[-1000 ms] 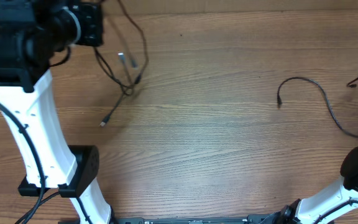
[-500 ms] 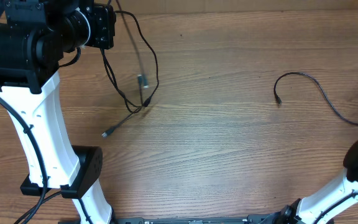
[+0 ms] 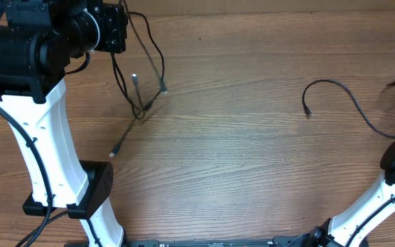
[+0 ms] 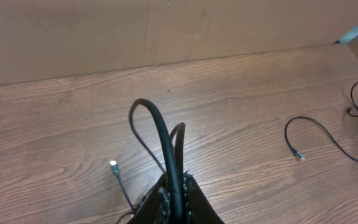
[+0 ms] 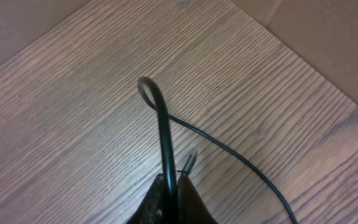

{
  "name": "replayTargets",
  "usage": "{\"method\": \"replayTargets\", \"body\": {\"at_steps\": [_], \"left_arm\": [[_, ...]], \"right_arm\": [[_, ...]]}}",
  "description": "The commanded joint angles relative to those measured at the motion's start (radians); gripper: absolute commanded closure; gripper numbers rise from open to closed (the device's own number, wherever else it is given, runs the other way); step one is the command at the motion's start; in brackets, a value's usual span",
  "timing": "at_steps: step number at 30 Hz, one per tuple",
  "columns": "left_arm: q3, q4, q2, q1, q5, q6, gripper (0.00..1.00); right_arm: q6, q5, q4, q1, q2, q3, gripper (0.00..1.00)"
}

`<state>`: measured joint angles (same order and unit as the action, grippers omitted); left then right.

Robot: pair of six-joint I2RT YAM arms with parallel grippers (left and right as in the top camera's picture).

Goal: Untangle cables

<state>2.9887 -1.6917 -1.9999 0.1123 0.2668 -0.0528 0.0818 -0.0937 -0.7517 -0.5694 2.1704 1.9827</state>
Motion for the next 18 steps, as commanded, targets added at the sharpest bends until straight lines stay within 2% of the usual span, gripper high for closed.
{"method": "replayTargets", "body": {"at_steps": [1, 2, 12, 18], "left_arm": [[0.002, 0.003, 0.008, 0.013, 0.014, -0.015, 0.93], [0.002, 0.003, 0.008, 0.013, 0.014, -0.014, 0.92], [0.002, 0.005, 0.008, 0.013, 0.008, -0.014, 0.92], [0.002, 0.003, 0.008, 0.013, -0.016, -0.014, 0.94]], "right_arm": [[-0.005, -0.010, 0.010, -0.004, 0.004, 0.005, 0.11], [-0.005, -0.010, 0.008, -0.004, 0.004, 0.004, 0.00], [0.016, 0.016, -0.071, 0.032, -0.016, 0.068, 0.00], [0.038, 0.016, -0.236, 0.082, -0.076, 0.178, 0.00]]}}
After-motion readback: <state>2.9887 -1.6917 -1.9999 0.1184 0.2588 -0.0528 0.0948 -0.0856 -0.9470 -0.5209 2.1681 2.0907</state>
